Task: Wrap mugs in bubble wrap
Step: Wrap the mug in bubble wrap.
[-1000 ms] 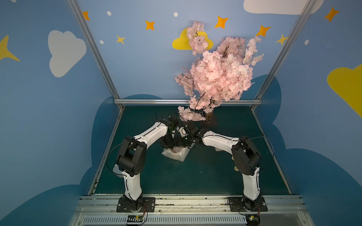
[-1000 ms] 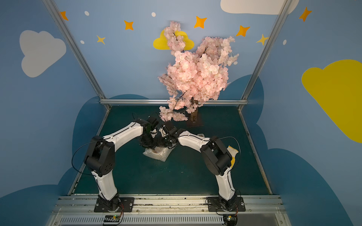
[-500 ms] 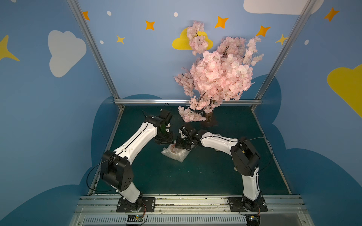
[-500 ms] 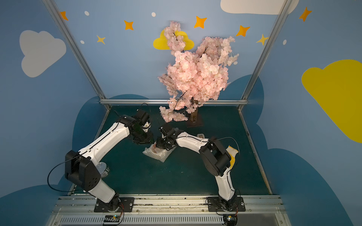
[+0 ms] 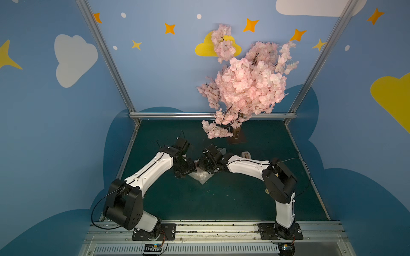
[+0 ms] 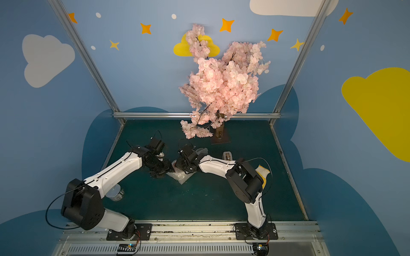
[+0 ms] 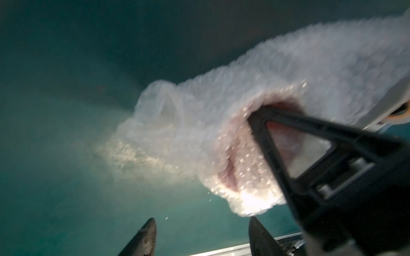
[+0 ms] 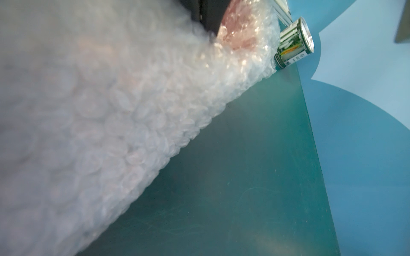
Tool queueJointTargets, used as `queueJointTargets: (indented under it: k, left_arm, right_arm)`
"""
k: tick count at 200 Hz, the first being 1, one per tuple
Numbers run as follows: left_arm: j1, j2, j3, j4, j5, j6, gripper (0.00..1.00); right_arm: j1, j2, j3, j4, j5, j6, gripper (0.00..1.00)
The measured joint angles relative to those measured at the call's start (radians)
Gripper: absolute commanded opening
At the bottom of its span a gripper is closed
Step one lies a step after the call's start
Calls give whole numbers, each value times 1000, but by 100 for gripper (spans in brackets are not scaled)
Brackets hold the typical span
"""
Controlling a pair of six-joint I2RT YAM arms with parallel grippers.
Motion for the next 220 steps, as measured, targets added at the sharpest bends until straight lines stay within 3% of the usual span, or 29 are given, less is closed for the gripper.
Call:
queueJointTargets:
  k: [65,176,220]
  left_arm:
    - [8,99,9,90,64,-57,62]
    - [11,142,-3,128,53,-80,57]
    - [12,159,-5,156,50,-87,43]
  right_arm:
    - [5,-3,-20,41,43,70,0]
    - [5,-3,-24,50,68,89,0]
    - [5,-6,-30,56,75,82,0]
